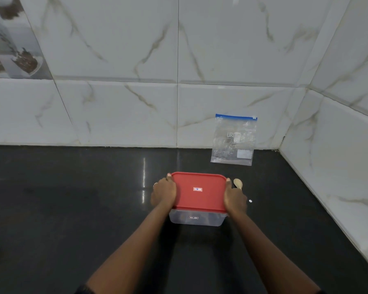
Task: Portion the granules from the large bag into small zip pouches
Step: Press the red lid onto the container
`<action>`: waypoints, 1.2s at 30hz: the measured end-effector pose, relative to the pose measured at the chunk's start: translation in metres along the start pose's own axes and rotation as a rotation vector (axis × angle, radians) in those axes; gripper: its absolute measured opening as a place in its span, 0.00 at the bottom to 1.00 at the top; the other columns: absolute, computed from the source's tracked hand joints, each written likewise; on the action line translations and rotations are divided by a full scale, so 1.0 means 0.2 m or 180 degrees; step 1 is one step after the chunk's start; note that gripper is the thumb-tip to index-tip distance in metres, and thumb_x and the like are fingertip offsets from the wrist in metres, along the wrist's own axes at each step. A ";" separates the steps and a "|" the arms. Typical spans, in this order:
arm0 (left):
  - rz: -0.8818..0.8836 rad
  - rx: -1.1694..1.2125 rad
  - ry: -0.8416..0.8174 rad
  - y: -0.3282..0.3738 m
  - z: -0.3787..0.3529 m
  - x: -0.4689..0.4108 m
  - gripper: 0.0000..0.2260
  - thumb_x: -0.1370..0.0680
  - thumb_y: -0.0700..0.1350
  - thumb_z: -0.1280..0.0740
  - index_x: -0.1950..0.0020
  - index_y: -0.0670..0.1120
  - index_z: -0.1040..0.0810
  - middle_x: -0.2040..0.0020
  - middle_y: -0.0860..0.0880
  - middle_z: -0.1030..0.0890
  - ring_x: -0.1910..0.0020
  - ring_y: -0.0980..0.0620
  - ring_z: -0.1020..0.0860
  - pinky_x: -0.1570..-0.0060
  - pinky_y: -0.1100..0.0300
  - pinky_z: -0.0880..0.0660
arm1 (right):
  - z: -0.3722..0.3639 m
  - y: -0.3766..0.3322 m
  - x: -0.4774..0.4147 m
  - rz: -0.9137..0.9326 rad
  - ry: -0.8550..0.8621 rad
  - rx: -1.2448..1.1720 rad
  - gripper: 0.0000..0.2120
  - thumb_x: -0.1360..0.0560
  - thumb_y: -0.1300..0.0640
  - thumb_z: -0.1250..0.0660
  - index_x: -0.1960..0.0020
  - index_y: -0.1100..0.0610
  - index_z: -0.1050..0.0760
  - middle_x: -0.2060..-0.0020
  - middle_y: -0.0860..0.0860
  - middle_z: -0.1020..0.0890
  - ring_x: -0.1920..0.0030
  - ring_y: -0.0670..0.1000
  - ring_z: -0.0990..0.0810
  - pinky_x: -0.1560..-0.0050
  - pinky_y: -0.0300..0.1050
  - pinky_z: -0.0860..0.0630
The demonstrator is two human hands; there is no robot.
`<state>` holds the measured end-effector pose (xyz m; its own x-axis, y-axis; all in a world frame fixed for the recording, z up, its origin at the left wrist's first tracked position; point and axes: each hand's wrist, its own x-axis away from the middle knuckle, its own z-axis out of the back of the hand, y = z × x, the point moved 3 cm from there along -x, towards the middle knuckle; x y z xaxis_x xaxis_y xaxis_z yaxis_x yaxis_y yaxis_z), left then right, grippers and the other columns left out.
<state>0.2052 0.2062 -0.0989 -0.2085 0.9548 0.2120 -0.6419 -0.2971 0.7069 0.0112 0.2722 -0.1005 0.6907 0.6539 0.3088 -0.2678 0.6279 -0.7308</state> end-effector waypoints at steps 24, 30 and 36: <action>-0.2731 -0.2203 -0.0707 0.16 -0.07 0.17 0.36 0.28 0.71 0.44 0.27 0.51 0.38 0.27 0.45 0.34 0.29 0.44 0.35 0.33 0.47 0.39 | -0.08 -0.05 -0.03 0.0284 0.0056 0.0048 0.28 0.19 0.43 0.51 0.43 0.63 0.23 0.44 0.60 0.21 0.45 0.60 0.22 0.48 0.48 0.27; -0.2422 -0.2964 -0.0691 0.16 -0.13 0.11 0.38 0.26 0.66 0.40 0.23 0.53 0.52 0.22 0.44 0.48 0.24 0.41 0.47 0.32 0.30 0.49 | -0.08 -0.07 -0.11 0.0528 -0.0292 -0.0741 0.19 0.19 0.48 0.49 0.52 0.59 0.26 0.58 0.57 0.23 0.58 0.56 0.22 0.55 0.51 0.25; -0.1935 -0.2729 -0.0296 0.22 -0.15 0.05 0.27 0.20 0.57 0.43 0.24 0.60 0.50 0.23 0.45 0.45 0.25 0.40 0.46 0.34 0.28 0.52 | 0.03 0.14 -0.17 0.0576 0.0650 0.1107 0.14 0.21 0.52 0.40 0.40 0.58 0.28 0.43 0.56 0.25 0.42 0.57 0.24 0.46 0.49 0.26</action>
<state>0.1533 0.2030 -0.0862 0.3574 0.9321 0.0588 -0.9338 0.3577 0.0058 -0.0253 0.2703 -0.1281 0.7211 0.6915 0.0426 -0.5826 0.6386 -0.5027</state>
